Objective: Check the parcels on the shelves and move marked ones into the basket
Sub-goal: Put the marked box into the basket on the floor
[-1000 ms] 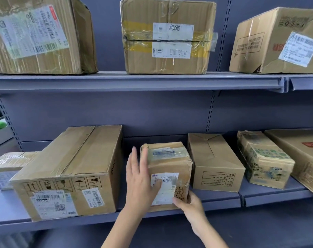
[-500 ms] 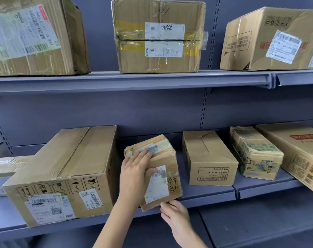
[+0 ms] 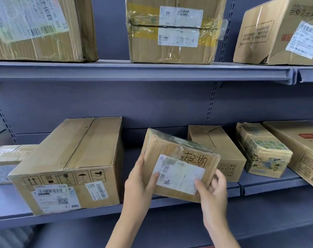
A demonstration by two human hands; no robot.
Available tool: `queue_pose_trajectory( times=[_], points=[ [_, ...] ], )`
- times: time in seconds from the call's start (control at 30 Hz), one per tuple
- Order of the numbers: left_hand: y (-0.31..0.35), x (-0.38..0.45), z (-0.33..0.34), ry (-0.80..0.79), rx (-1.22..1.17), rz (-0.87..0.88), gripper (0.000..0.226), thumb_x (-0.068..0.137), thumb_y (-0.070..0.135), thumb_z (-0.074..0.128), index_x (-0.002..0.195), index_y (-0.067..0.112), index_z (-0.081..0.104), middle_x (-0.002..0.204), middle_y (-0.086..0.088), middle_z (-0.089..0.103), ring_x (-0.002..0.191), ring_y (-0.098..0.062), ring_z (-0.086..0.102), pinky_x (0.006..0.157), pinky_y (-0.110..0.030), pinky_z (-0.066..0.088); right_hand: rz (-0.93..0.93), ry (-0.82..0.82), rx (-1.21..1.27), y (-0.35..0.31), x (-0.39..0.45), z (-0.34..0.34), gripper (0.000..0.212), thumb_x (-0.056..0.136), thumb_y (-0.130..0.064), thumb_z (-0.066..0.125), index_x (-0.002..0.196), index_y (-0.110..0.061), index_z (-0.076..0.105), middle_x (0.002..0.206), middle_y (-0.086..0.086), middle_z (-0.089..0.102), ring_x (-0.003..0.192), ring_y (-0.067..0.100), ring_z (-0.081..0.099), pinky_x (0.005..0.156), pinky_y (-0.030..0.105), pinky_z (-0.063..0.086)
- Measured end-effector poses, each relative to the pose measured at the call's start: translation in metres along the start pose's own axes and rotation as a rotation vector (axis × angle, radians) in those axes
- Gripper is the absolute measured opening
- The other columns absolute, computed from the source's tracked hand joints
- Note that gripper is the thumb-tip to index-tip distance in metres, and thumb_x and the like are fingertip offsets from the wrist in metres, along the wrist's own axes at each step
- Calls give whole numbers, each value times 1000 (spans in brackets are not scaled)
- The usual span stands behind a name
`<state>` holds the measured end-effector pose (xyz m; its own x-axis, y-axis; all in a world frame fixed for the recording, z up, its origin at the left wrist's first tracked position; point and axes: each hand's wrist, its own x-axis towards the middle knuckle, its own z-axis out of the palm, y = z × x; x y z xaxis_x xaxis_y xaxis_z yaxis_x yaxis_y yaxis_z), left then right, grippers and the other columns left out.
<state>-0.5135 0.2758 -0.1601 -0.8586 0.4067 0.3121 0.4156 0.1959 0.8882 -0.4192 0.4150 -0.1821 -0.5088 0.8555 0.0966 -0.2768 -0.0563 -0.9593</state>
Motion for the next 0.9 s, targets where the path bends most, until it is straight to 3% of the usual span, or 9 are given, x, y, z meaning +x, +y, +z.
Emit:
queue_pose_trajectory(
  times=[0.1, 0.23, 0.4, 0.57, 0.77, 0.9],
  points=[
    [-2, -2, 4, -30, -27, -43, 57, 87, 31, 59, 137, 29, 32, 122, 12, 56, 112, -9, 53, 92, -32, 49, -41, -8, -114, -13, -2, -9, 56, 81, 5, 61, 127, -21, 43, 114, -1, 66, 104, 12, 62, 93, 40, 49],
    [-5, -5, 9, -113, -91, -83, 49, 86, 27, 61, 126, 39, 34, 108, 25, 58, 99, 7, 56, 74, -8, 47, -53, 29, -221, -15, -9, -22, 58, 81, 3, 62, 130, -23, 45, 114, -5, 66, 105, 8, 62, 95, 42, 49],
    [-10, -21, 28, -173, -157, -160, 49, 85, 23, 63, 124, 37, 38, 107, 26, 60, 94, 15, 55, 70, -3, 44, -73, 83, -321, -10, -22, -49, 57, 79, 0, 64, 110, -46, 50, 110, -16, 65, 104, 6, 61, 90, 40, 51],
    [5, -59, 57, -197, -141, -232, 51, 82, 25, 66, 120, 41, 36, 102, 27, 60, 89, 12, 57, 66, -8, 47, -19, 64, -361, -9, -31, -100, 60, 78, -3, 66, 130, -27, 47, 122, -8, 63, 112, 12, 59, 92, 45, 51],
    [24, -118, 113, -90, -134, -332, 54, 81, 24, 67, 127, 33, 39, 109, 16, 61, 97, -6, 61, 80, -34, 55, -7, -56, -431, -13, -32, -177, 55, 78, -7, 66, 125, -31, 49, 116, -10, 64, 107, 12, 61, 87, 43, 54],
    [42, -170, 162, -62, -152, -379, 52, 81, 22, 67, 125, 33, 41, 106, 14, 65, 95, -10, 63, 83, -41, 55, 18, -112, -469, -22, -31, -246, 55, 78, -6, 64, 125, -30, 51, 113, -12, 65, 105, 12, 61, 85, 47, 54]
  ],
)
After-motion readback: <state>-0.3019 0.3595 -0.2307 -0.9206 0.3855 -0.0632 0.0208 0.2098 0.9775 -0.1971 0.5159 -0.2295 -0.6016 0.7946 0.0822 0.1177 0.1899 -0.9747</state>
